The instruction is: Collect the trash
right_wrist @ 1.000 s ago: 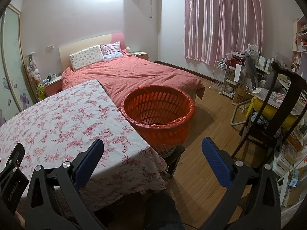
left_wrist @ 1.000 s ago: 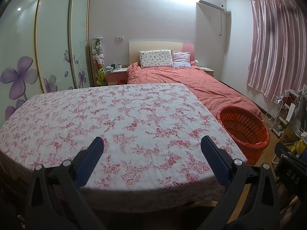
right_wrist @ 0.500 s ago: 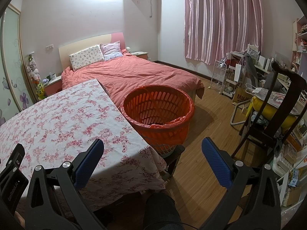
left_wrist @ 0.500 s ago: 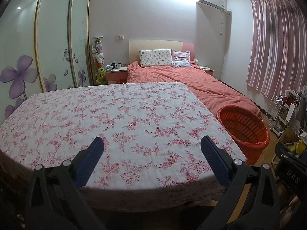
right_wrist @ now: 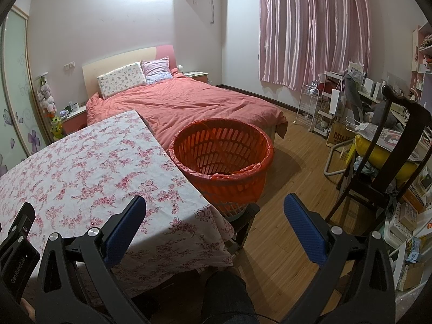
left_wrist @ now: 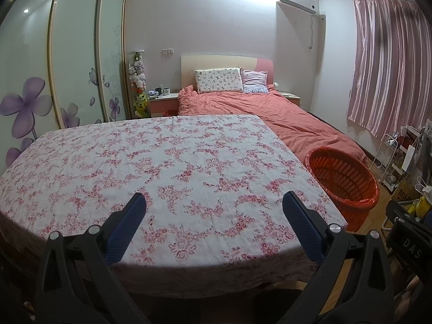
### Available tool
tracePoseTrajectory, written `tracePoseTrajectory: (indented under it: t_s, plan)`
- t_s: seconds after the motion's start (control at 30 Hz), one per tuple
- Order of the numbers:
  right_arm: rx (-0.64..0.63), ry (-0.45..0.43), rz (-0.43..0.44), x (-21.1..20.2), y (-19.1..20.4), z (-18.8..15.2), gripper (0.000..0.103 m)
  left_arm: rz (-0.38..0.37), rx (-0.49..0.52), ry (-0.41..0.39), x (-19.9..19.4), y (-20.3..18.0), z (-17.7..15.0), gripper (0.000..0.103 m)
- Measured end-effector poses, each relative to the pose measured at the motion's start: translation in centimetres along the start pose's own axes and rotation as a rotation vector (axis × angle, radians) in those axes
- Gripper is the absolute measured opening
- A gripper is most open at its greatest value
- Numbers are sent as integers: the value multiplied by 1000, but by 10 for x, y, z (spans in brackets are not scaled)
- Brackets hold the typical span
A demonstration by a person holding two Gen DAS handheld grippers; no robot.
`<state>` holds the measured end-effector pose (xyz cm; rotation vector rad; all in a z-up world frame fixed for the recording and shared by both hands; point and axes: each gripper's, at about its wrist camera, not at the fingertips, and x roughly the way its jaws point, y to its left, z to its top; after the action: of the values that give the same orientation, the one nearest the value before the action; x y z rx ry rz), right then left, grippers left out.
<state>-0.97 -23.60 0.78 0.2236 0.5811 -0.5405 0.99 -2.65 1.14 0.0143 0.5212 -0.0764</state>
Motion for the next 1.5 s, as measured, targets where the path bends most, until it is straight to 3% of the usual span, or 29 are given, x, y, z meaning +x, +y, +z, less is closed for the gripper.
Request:
tracePoseTrajectory:
  t_s: [1.5]
  plan:
    - [-4,5,-1,0,0,0,101,11,-12,27,6,5,-1,99]
